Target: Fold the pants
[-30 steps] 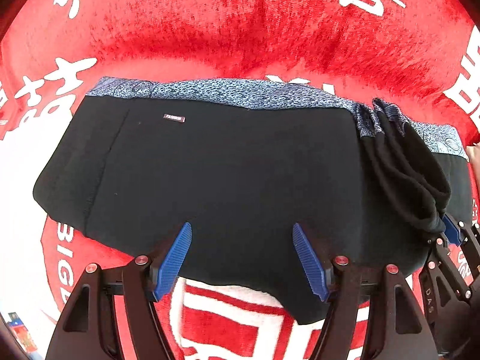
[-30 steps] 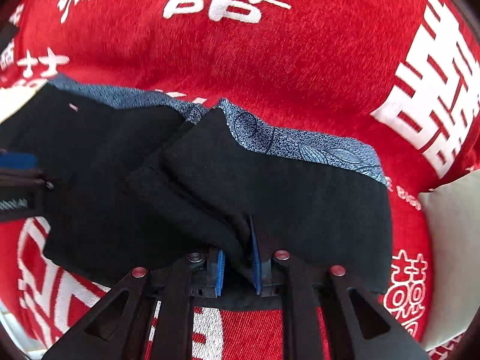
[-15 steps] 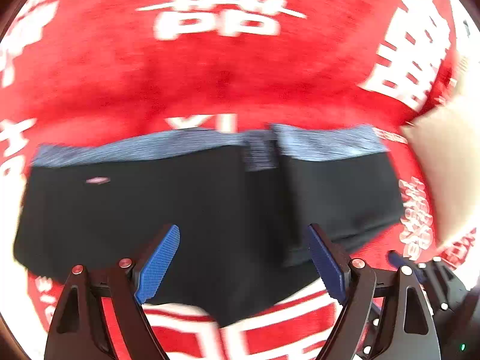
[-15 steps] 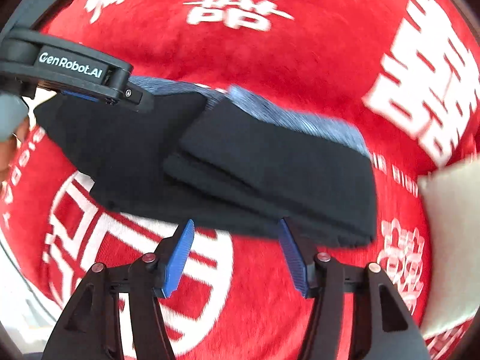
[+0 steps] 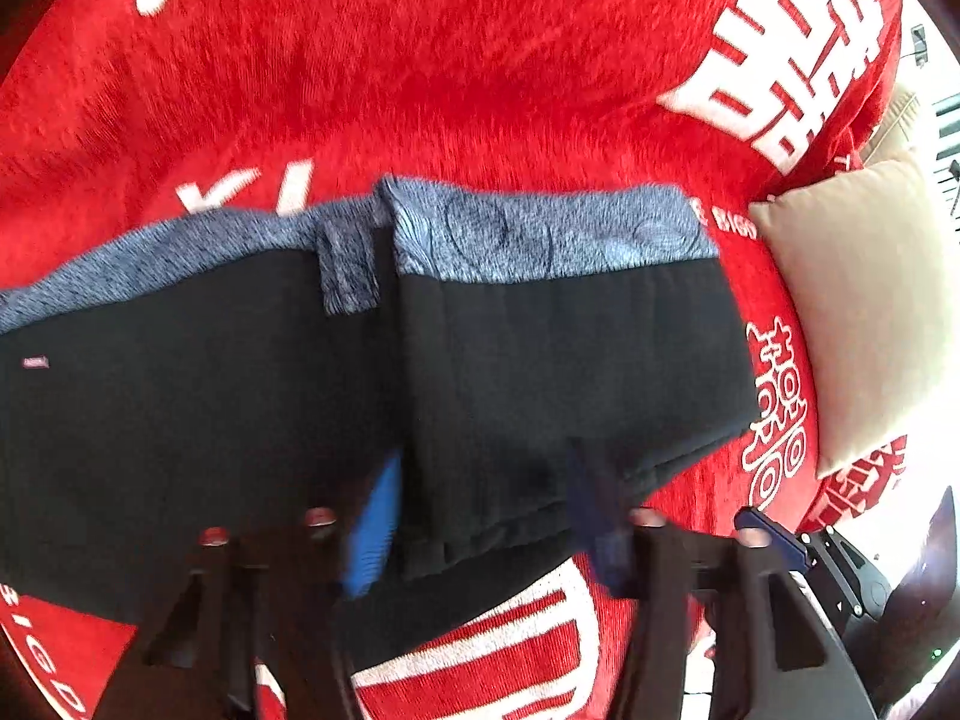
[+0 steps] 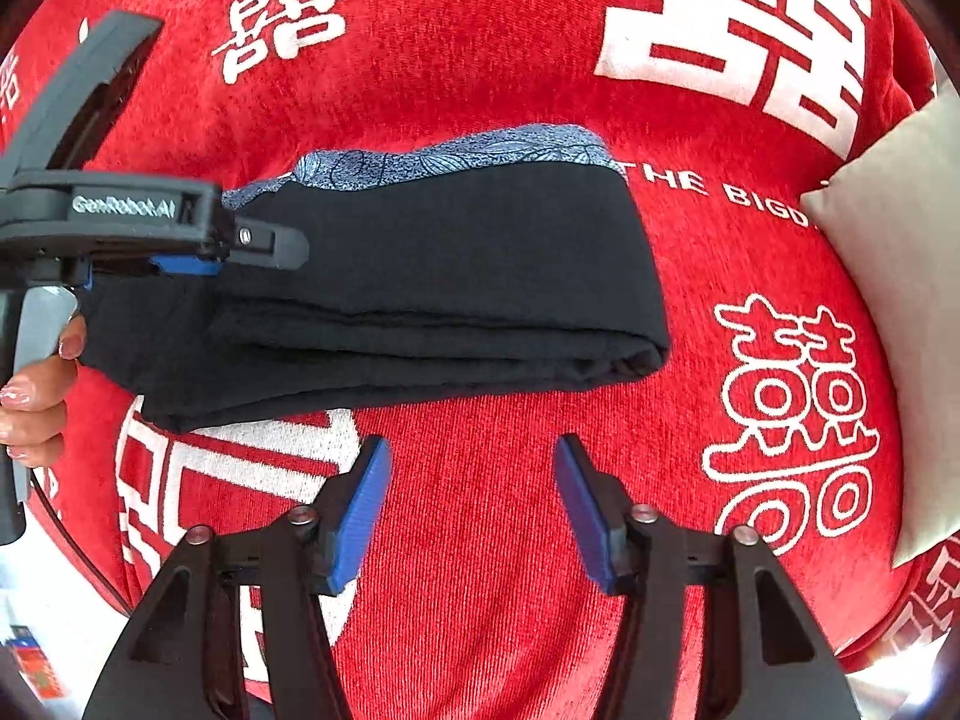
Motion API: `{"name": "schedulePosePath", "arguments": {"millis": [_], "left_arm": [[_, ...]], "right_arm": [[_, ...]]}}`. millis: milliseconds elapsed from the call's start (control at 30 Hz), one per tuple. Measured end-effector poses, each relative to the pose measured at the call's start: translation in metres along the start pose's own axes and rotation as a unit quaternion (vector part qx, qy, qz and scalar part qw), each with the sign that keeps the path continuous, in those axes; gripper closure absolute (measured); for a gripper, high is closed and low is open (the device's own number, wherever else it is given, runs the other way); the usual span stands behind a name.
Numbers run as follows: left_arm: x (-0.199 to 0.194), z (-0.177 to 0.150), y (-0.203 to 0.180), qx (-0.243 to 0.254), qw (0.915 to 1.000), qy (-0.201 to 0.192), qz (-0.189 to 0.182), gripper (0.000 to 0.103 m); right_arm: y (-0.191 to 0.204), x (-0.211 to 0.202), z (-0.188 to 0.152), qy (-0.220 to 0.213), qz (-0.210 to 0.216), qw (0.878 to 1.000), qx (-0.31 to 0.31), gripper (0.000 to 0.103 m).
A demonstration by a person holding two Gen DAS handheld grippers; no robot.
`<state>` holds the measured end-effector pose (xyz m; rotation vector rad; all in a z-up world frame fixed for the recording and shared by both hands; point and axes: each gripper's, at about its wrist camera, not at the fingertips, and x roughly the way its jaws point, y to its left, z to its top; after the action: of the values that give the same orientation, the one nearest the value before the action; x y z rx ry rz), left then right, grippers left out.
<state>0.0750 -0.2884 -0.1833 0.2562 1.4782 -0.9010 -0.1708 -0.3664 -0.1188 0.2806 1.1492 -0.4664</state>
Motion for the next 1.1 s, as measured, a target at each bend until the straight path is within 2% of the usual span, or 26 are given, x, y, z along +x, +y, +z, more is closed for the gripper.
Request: {"name": "schedulePosePath", "arguments": {"millis": [33, 133, 233, 300, 333, 433, 633, 767, 867, 1100], "left_arm": [[0.003, 0.0, 0.0, 0.001, 1.0, 0.005, 0.005, 0.072], [-0.001, -0.001, 0.003, -0.005, 1.0, 0.001, -0.003, 0.086], [-0.012, -0.007, 0.005, 0.001, 0.9999, -0.009, -0.013, 0.089], [-0.013, -0.014, 0.007, 0.013, 0.9999, -0.008, -0.004, 0.092], [-0.011, -0.019, 0.007, 0.021, 0.9998, -0.003, 0.004, 0.097], [-0.002, -0.03, 0.01, 0.028, 0.9995, 0.007, 0.015, 0.097], [0.0, -0.032, 0.009, 0.03, 0.9993, -0.007, 0.02, 0.097], [-0.004, -0.036, 0.004, 0.036, 0.9985, -0.021, 0.036, 0.097], [-0.01, -0.036, 0.001, 0.034, 0.9978, -0.03, 0.049, 0.097], [-0.031, -0.027, -0.008, 0.02, 0.9955, -0.053, 0.075, 0.097]], "right_arm": [[-0.002, 0.0, 0.0, 0.002, 0.005, 1.0, 0.005, 0.05], [-0.004, -0.001, -0.005, 0.008, 0.012, 1.0, 0.014, 0.059], [-0.008, -0.003, -0.004, 0.008, 0.014, 1.0, 0.017, 0.062], [-0.011, -0.006, -0.002, 0.006, 0.014, 1.0, 0.02, 0.062], [-0.014, -0.007, -0.002, 0.006, 0.014, 1.0, 0.022, 0.062], [-0.018, -0.006, 0.0, 0.01, 0.014, 0.999, 0.027, 0.062], [-0.045, -0.005, 0.018, -0.006, 0.016, 0.998, 0.065, 0.062], [-0.085, 0.004, 0.051, -0.021, 0.03, 0.99, 0.138, 0.062], [-0.1, 0.01, 0.077, -0.036, 0.038, 0.986, 0.157, 0.062], [-0.093, 0.033, 0.117, -0.037, 0.054, 0.986, 0.152, 0.062]]}}
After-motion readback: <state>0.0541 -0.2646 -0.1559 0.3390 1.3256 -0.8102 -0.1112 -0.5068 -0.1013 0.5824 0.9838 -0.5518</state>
